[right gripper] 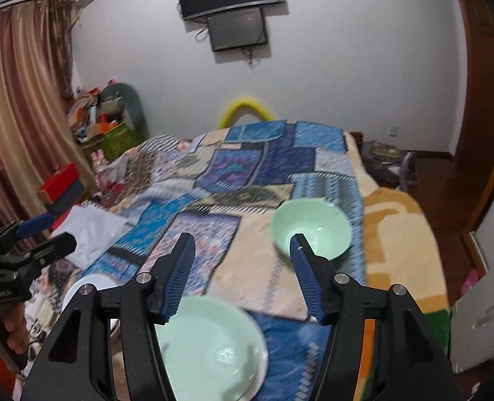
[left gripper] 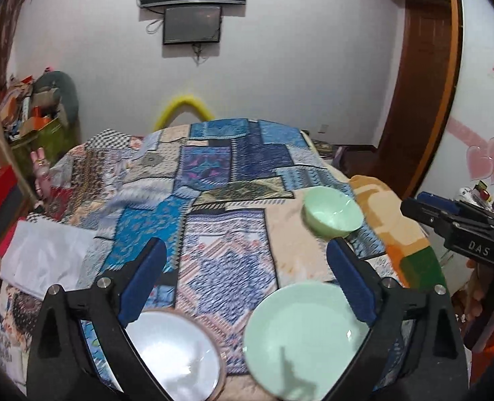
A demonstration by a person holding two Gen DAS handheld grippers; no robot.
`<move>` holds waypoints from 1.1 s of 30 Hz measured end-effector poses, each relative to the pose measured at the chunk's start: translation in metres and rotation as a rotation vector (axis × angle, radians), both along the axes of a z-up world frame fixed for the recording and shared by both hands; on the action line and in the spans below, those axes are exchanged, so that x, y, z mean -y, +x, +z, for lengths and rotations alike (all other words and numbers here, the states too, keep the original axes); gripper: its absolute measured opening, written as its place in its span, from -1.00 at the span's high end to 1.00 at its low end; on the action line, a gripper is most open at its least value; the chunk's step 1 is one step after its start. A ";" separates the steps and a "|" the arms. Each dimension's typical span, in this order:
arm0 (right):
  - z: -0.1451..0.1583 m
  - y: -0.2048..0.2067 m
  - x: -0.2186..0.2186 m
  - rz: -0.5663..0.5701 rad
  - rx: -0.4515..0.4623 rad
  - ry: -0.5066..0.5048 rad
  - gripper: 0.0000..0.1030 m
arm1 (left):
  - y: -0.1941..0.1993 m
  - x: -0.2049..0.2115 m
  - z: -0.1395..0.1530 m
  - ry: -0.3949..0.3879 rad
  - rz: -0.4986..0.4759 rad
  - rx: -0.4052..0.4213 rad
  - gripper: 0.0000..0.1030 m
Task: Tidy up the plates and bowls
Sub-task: 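Move both grippers toward the pale green bowl, then grip the pale green bowl rim with the left gripper while the right gripper grips it too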
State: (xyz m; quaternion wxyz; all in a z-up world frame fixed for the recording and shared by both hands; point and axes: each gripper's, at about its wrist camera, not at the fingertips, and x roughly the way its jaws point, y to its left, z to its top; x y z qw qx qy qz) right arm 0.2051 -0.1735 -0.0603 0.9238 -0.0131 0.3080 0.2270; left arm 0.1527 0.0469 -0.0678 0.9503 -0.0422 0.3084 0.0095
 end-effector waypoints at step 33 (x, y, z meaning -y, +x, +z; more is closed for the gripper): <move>-0.136 0.166 0.061 -0.187 -0.275 -0.069 0.41 | 0.211 0.063 -0.121 -0.037 -0.113 -0.247 -0.91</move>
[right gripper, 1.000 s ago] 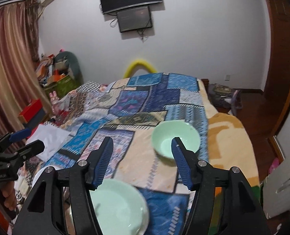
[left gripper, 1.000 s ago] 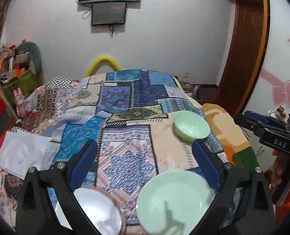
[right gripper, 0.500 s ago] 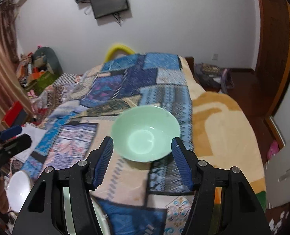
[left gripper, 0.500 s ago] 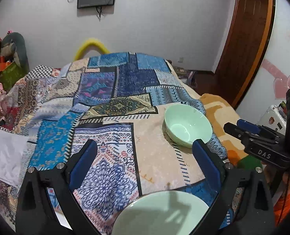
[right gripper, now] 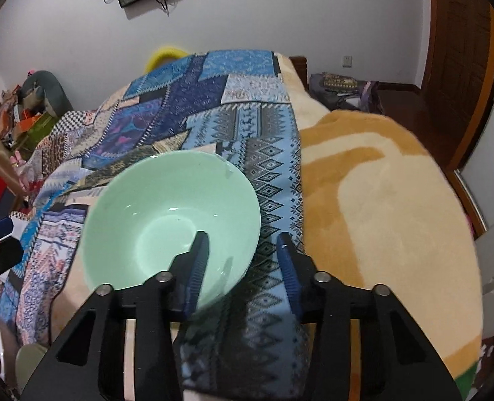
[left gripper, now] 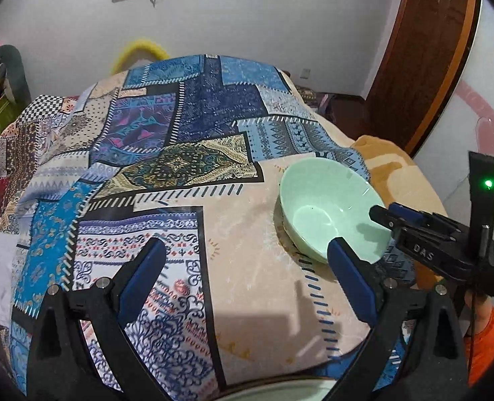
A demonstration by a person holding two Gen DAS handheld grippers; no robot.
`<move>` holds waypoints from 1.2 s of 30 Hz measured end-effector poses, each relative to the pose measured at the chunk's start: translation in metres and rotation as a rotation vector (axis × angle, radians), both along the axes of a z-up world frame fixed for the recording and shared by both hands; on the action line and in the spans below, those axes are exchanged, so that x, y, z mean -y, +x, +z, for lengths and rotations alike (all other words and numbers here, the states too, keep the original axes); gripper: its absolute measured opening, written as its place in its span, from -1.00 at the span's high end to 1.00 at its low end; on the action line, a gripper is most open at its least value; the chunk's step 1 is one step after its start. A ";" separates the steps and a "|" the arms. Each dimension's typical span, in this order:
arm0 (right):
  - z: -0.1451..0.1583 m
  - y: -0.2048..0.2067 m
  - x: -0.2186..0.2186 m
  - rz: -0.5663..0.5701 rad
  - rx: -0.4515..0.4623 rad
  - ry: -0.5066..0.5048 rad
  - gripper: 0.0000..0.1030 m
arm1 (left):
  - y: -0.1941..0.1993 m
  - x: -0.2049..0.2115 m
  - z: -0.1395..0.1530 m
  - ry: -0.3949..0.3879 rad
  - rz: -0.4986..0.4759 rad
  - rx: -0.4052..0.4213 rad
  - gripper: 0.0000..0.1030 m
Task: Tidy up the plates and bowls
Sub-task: 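Grip the pale green bowl rim with the left gripper while the right gripper grips it too, then lift the pale green bowl with both grippers and carry it over the bowl stack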
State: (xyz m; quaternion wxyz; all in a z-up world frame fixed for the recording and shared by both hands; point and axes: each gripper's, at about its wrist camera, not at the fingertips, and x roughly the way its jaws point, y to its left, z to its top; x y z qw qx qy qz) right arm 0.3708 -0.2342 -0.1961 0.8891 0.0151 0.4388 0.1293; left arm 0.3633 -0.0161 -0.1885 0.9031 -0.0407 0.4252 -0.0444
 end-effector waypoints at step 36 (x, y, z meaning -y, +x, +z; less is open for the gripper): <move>-0.015 -0.030 -0.031 0.165 -0.089 0.074 0.70 | 0.025 0.023 -0.069 -0.052 -0.060 -0.242 0.65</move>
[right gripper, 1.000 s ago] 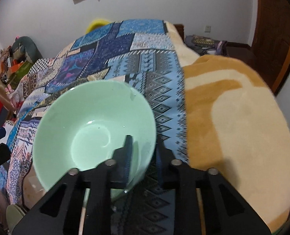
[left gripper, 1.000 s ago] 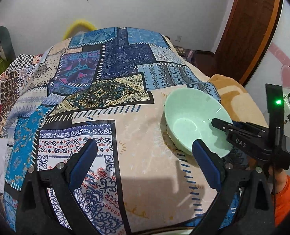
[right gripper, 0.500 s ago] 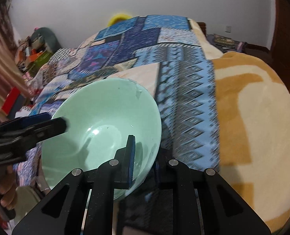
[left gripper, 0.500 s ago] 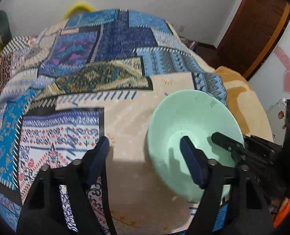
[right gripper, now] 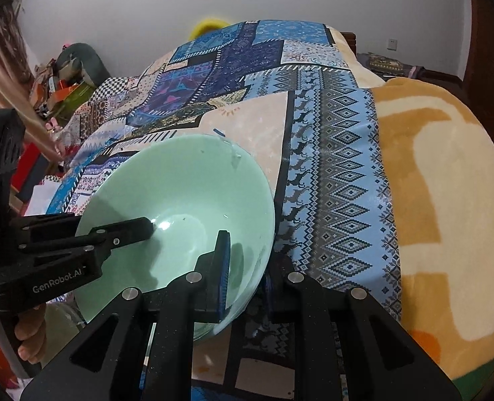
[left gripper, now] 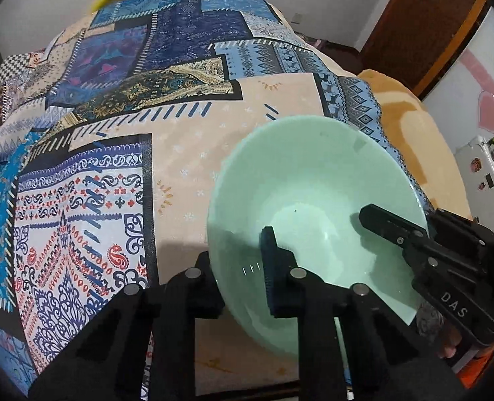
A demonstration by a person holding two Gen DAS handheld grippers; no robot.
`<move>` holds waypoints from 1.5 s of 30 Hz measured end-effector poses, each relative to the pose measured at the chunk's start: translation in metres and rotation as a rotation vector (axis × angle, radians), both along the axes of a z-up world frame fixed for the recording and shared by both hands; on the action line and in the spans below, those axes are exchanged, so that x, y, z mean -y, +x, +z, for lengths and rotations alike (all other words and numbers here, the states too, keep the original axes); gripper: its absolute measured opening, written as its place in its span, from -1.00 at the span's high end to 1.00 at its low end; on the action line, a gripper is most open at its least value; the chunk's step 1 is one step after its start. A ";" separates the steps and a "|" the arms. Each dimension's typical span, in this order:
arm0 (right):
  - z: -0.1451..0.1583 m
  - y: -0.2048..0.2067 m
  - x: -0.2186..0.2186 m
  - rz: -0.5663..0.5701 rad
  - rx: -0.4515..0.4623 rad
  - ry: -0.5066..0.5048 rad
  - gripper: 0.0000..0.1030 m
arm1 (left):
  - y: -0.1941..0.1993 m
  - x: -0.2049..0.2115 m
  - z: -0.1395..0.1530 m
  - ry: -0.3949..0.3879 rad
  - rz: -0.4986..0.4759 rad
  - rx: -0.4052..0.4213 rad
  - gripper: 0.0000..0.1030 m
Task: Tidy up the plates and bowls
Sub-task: 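Lift the pale green bowl with both grippers and carry it over the bowl stack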
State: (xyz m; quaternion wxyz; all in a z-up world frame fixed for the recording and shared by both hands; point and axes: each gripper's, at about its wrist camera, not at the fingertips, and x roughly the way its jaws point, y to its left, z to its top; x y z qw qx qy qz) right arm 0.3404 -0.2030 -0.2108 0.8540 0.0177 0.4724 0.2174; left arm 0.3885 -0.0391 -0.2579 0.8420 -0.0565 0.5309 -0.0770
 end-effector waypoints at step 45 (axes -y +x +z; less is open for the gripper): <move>0.111 -0.136 -0.080 0.120 0.213 0.055 0.71 | -0.188 -0.081 0.140 -0.050 0.155 0.215 0.66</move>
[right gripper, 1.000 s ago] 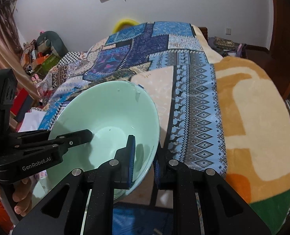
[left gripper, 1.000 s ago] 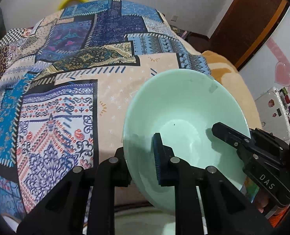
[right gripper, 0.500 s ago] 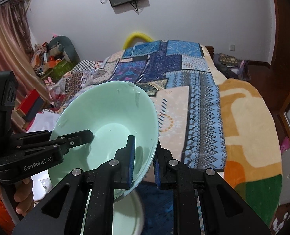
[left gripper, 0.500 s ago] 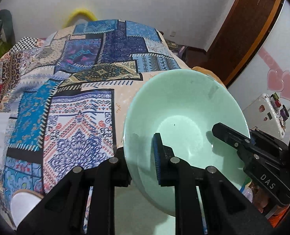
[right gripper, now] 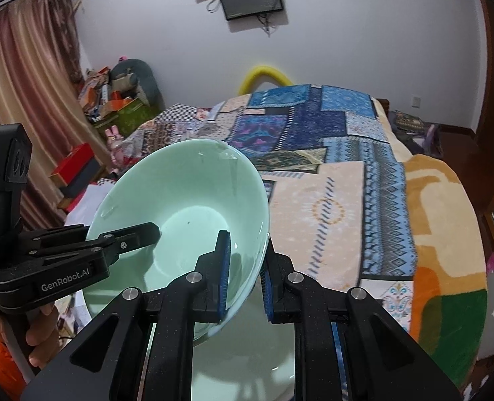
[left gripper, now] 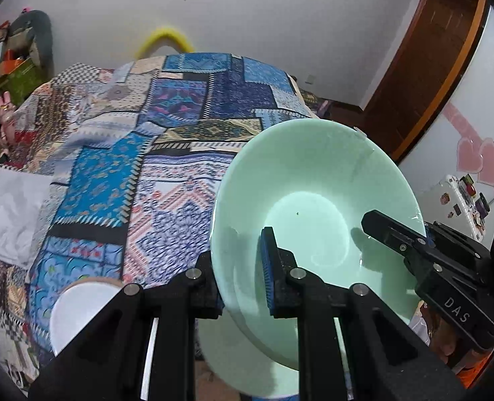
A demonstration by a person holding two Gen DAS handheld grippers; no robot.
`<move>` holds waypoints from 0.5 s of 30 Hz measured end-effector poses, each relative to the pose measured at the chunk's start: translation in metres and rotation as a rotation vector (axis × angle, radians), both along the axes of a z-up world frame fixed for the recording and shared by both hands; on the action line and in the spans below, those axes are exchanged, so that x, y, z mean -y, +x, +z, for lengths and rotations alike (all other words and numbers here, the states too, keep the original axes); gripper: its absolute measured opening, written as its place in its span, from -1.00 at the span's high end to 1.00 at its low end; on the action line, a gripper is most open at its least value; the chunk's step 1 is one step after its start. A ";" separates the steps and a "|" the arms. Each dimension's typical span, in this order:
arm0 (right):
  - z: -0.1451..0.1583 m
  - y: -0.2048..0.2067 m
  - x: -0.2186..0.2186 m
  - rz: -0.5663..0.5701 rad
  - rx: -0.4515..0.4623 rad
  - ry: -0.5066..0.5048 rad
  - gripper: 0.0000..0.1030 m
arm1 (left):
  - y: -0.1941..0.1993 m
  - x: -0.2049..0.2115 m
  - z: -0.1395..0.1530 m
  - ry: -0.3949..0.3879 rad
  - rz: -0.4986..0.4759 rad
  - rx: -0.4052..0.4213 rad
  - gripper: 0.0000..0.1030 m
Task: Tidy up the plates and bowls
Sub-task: 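Lift the pale green bowl with both grippers and carry it over the bowl stack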
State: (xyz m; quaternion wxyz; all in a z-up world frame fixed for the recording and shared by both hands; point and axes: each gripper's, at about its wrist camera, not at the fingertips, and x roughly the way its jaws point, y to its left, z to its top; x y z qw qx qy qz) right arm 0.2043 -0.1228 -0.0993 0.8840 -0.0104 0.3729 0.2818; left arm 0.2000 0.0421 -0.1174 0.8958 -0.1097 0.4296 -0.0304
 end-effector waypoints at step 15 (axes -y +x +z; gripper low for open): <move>-0.013 -0.036 -0.071 0.138 -0.015 -0.012 0.71 | -0.070 -0.076 -0.008 -0.033 0.130 -0.001 0.66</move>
